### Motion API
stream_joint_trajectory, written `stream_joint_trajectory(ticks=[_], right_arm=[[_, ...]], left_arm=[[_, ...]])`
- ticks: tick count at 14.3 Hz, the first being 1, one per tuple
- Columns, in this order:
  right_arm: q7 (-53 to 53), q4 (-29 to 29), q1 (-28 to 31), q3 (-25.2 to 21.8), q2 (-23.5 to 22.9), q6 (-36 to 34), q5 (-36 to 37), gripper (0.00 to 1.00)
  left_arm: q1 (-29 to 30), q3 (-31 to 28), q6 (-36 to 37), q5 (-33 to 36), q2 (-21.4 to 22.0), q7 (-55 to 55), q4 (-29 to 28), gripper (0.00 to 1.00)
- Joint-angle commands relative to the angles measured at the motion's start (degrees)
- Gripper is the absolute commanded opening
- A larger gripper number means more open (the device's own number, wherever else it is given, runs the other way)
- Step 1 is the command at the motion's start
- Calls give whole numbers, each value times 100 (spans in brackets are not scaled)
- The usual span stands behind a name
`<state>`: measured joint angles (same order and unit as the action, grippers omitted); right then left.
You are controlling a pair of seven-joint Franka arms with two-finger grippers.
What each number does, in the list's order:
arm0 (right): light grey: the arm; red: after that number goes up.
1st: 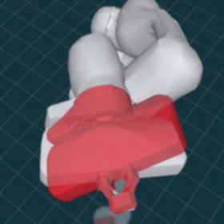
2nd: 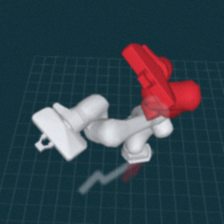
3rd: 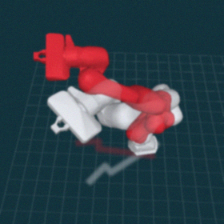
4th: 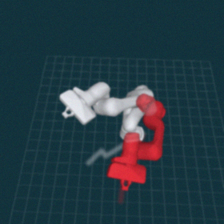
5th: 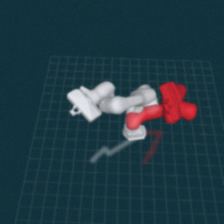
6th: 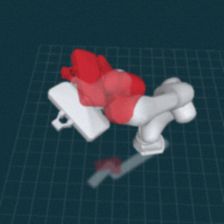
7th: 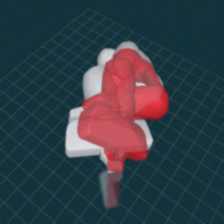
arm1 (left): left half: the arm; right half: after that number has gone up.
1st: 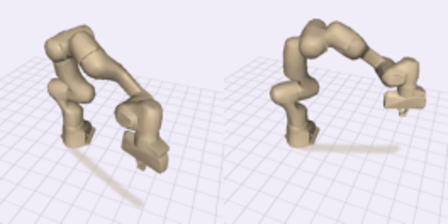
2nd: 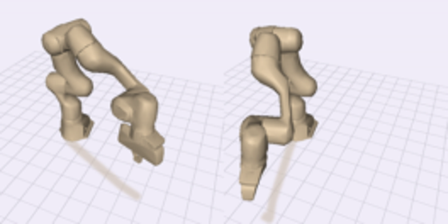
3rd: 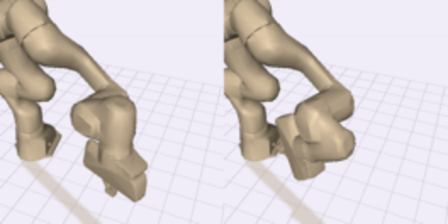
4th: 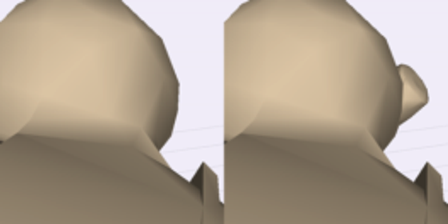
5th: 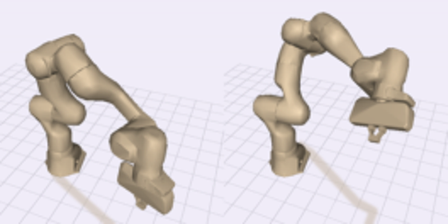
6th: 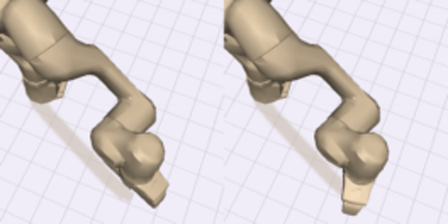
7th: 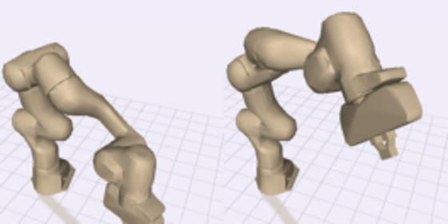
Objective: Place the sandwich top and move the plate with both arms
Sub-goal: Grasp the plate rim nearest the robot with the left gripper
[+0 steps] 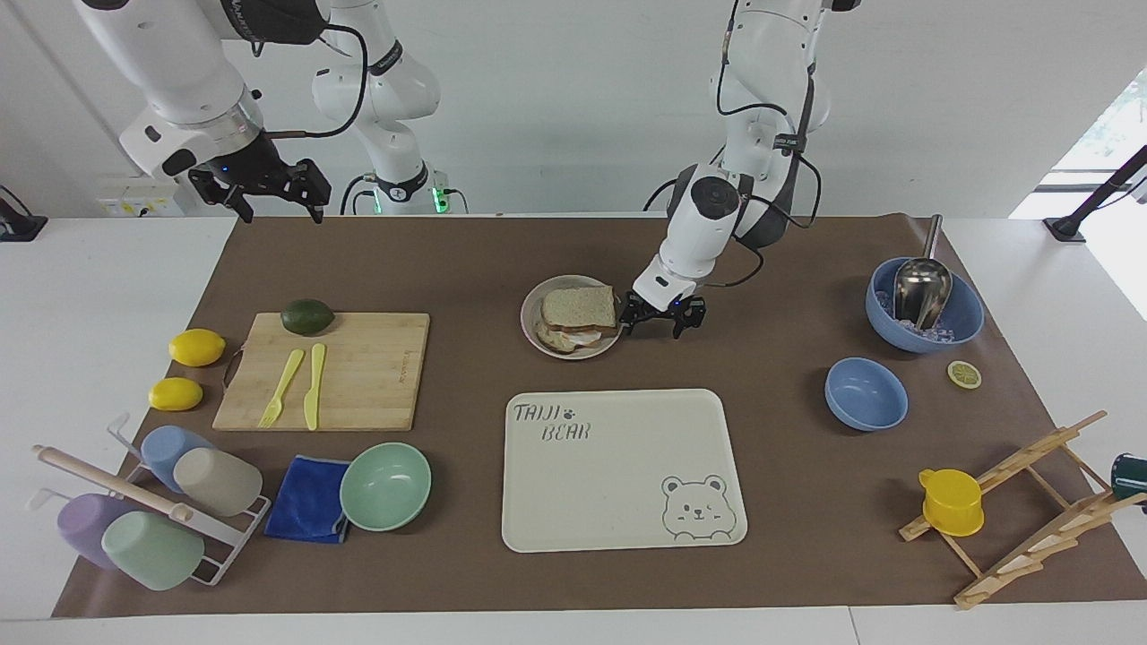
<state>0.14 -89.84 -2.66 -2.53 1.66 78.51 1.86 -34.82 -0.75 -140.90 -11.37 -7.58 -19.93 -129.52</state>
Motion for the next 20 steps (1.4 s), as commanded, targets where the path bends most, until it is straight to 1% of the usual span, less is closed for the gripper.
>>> stream_joint_trajectory(ticks=[1, 3, 5, 9, 10, 13, 14, 16, 18, 19, 20], right_arm=[[-128, 64, 55, -10, 62, -99, -116, 100], [-128, 64, 55, -107, 62, -65, -220, 100], [-146, -111, 55, -99, 80, 111, -195, 100], [-137, -173, 46, -99, -52, 50, -168, 100], [-137, -200, 81, -107, -52, 59, -177, 100], [-137, -227, 125, -107, -43, 41, -195, 100], [-128, -227, 117, -107, -43, 33, -195, 100], [-75, -227, 99, -107, -34, 59, -195, 100], [-102, -218, 55, -107, -8, 59, -195, 100], [-102, -218, 55, -107, -8, 59, -195, 100], [-84, -209, 55, -99, -8, 85, -203, 100]], left_arm=[[-174, -66, -149, -207, 134, -37, -205, 97], [-253, -65, -131, -234, 143, -37, -223, 97], [-350, -74, -131, -234, 160, -37, -240, 95], [-403, -74, -96, -234, 160, -19, -240, 91], [-403, -66, -96, -234, 169, -19, -240, 83], [-386, -65, -87, -242, 169, -19, -240, 68], [-394, -65, -87, -251, 160, -19, -223, 65], [-429, -57, -87, -408, 143, -2, -179, 62], [-482, -57, -96, -506, 143, 42, -179, 56], [-500, -57, -96, -506, 143, 34, -179, 47], [-500, -57, -87, -506, 143, 34, -179, 41]])
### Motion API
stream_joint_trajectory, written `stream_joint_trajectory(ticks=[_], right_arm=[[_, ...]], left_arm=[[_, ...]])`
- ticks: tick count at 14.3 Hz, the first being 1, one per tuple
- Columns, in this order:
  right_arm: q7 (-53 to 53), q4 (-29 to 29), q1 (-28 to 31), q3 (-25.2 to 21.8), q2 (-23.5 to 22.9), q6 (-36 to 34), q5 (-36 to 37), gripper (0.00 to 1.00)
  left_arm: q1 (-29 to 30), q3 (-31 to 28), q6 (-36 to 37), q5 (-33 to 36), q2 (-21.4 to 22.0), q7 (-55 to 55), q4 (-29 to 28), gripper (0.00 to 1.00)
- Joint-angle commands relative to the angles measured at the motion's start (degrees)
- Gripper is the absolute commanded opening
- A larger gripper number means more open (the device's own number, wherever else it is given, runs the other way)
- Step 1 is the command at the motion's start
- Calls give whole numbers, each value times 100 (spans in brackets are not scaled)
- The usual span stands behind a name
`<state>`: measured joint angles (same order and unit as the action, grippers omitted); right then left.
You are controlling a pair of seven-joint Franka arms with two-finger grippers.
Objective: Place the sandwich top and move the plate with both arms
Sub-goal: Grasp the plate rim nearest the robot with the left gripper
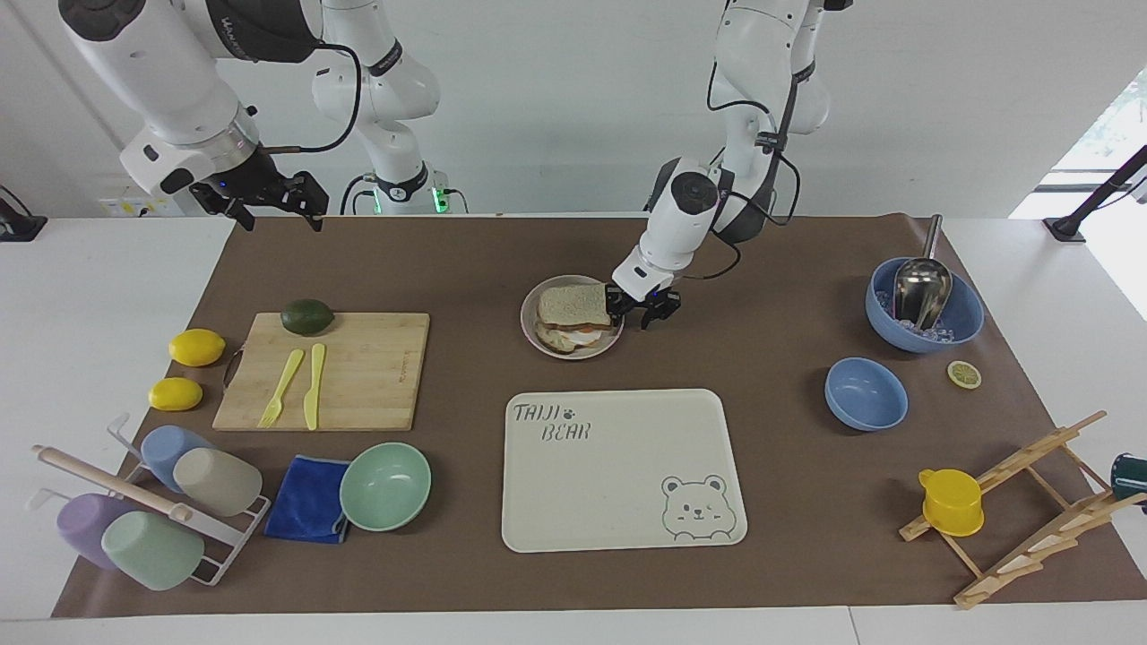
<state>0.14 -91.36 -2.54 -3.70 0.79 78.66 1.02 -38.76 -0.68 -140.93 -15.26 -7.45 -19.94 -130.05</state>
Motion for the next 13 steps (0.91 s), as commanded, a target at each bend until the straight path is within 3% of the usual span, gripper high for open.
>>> stream_joint_trajectory(ticks=[1, 4, 13], right_arm=[[-84, -57, 52, 10, 79, 70, -129, 100], [-111, -66, 87, 10, 79, 52, -129, 100], [-111, -66, 78, 18, 79, 44, -129, 100]], left_arm=[[-114, -64, -84, -144, 130, 34, -126, 34], [-123, -73, -84, -285, 130, 34, -108, 3], [-97, -64, -75, -346, 138, 43, -108, 0]])
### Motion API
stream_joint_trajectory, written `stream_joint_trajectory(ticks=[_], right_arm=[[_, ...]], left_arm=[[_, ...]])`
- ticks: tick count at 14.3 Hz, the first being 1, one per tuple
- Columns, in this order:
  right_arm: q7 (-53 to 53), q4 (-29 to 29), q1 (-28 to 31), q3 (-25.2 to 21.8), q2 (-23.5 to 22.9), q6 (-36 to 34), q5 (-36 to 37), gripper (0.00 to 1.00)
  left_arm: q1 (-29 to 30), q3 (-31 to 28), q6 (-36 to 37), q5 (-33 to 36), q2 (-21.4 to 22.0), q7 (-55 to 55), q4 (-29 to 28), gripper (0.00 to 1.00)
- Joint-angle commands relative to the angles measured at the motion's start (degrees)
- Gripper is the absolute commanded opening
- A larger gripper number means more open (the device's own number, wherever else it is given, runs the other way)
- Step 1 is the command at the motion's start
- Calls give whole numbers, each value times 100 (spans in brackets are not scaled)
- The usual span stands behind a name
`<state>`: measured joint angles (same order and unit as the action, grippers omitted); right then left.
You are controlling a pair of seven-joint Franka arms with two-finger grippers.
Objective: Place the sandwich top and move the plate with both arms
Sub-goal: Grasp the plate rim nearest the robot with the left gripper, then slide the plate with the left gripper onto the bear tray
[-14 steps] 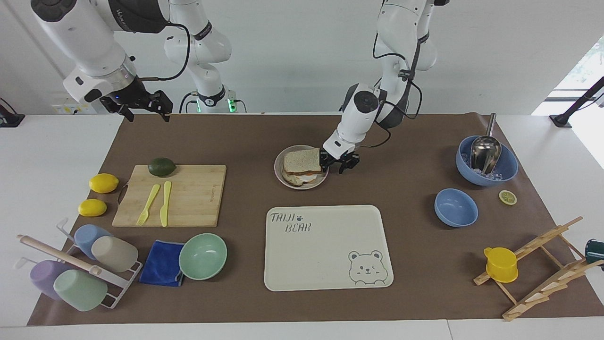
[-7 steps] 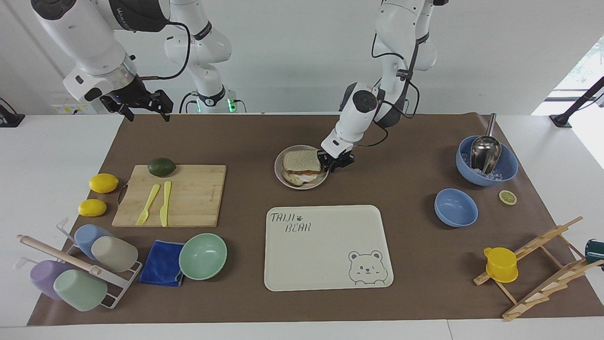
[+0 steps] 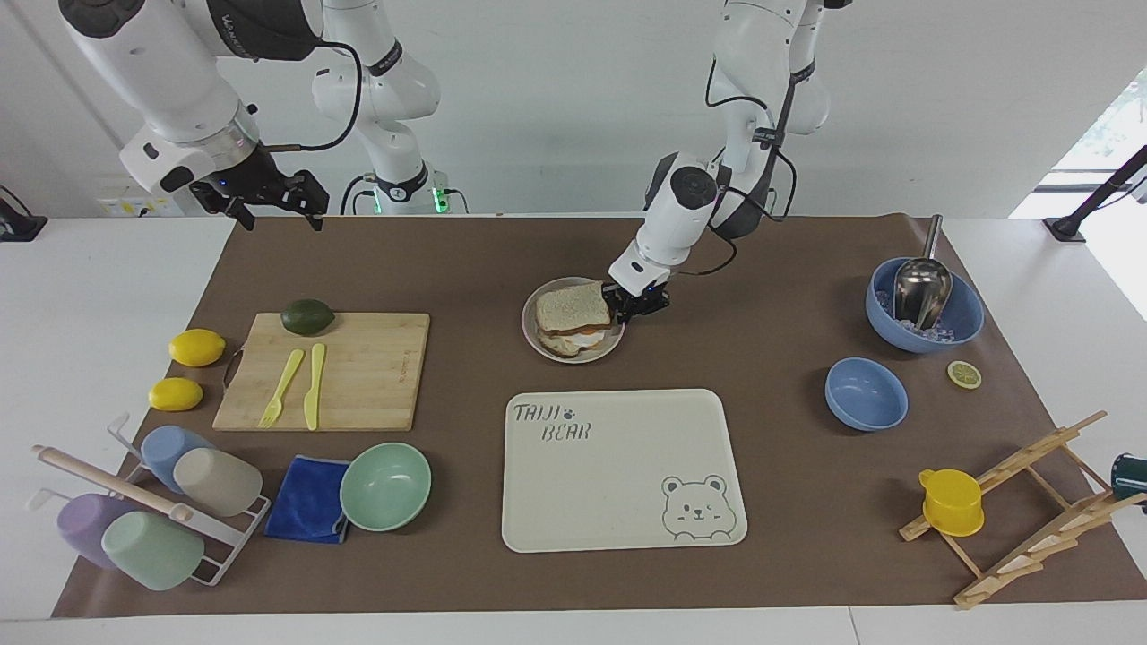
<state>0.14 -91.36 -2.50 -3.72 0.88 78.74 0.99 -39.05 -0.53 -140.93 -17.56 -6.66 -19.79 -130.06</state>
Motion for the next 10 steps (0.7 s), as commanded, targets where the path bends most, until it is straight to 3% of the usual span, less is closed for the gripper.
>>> stream_joint_trajectory(ticks=[1, 7, 10], right_arm=[[-111, -58, 74, 20, 70, 36, -125, 100], [-111, -58, 74, 11, 70, 36, -125, 100], [-111, -57, 74, 11, 70, 36, -125, 100]], left_arm=[[-68, -79, -75, -221, 77, 27, -90, 0], [520, -97, 1215, -310, 279, 80, 795, 0], [959, -106, 1911, -327, -88, 63, 1823, 0]])
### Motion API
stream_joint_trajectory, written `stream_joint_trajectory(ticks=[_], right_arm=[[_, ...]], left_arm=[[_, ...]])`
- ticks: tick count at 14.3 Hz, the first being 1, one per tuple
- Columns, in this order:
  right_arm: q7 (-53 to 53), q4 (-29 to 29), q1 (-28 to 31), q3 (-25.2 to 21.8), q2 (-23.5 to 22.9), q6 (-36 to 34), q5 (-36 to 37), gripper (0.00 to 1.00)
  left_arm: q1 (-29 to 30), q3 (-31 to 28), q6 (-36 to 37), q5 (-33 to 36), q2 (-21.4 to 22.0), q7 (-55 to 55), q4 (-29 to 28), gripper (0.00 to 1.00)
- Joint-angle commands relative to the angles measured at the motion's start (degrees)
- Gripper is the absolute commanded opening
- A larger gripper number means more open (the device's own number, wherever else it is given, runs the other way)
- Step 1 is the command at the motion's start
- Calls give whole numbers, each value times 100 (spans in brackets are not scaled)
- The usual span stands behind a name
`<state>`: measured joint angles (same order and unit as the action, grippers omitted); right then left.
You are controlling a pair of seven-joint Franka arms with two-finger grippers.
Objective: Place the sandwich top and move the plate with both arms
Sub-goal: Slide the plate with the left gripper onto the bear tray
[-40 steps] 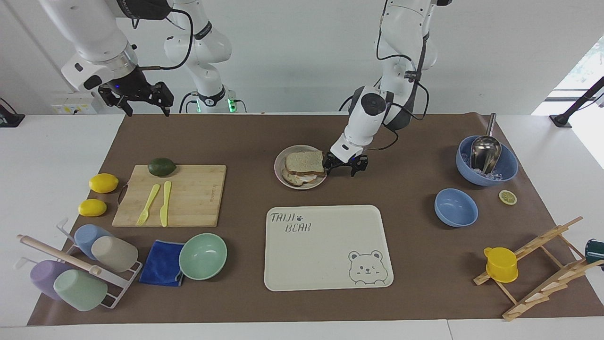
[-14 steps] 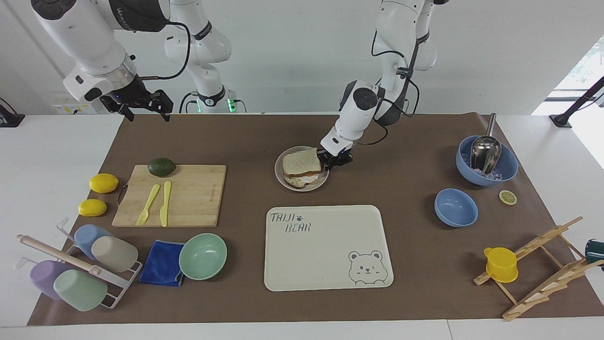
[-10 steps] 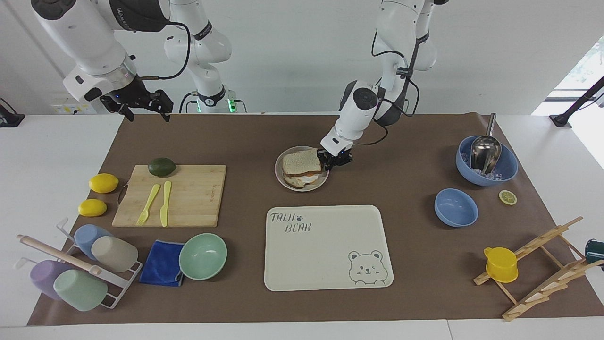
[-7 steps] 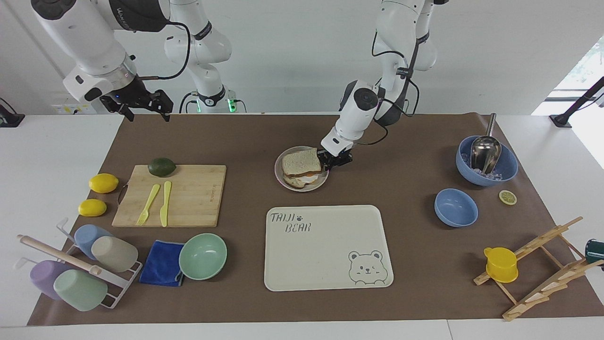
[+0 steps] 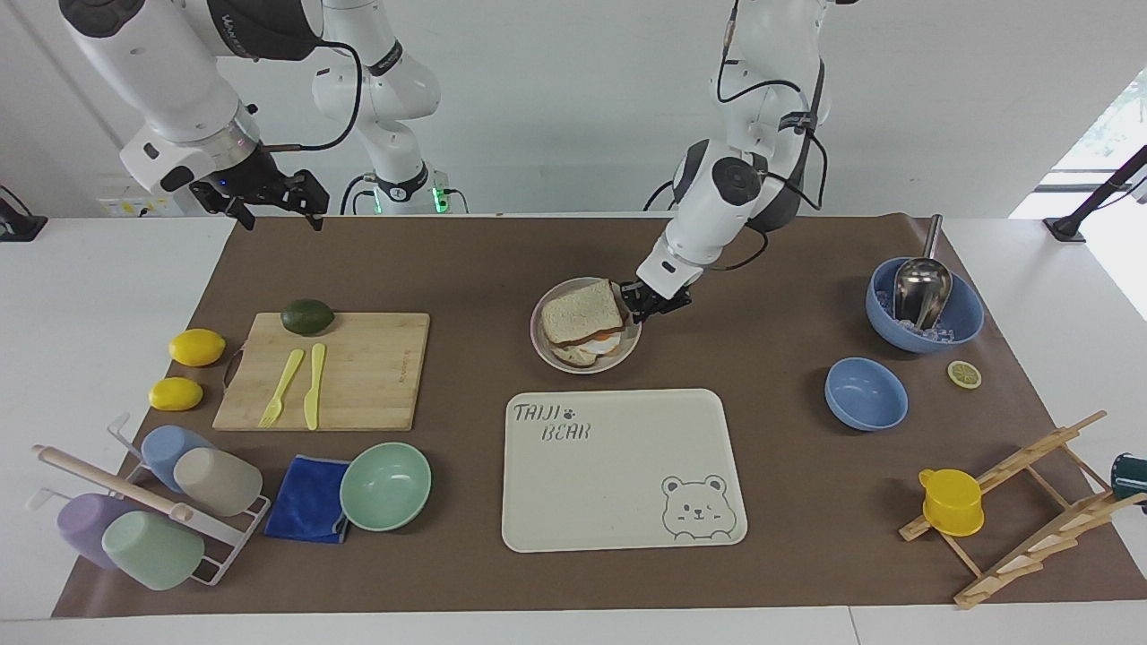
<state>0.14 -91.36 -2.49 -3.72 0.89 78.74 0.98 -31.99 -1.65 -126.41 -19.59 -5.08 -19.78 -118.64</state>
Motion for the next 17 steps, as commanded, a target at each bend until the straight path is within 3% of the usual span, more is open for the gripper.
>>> stream_joint_trajectory(ticks=[1, 5, 8, 11, 17], right_arm=[[-111, -66, 74, 12, 70, 36, -125, 100], [-111, -58, 74, 12, 70, 36, -125, 100], [-111, -58, 74, 20, 70, 36, -125, 100], [-111, -58, 74, 12, 70, 36, -125, 100], [-102, -66, 82, 12, 70, 36, -125, 100]], left_arm=[[368, 6, 521, -124, -352, 61, 954, 0], [834, 15, 767, -141, -940, 53, 1938, 0], [1115, 15, 1136, -168, -1923, 53, 3133, 0], [1222, 15, 1066, -159, -2645, 131, 3758, 0], [1231, 50, 363, -449, -2919, 597, 3673, 0]])
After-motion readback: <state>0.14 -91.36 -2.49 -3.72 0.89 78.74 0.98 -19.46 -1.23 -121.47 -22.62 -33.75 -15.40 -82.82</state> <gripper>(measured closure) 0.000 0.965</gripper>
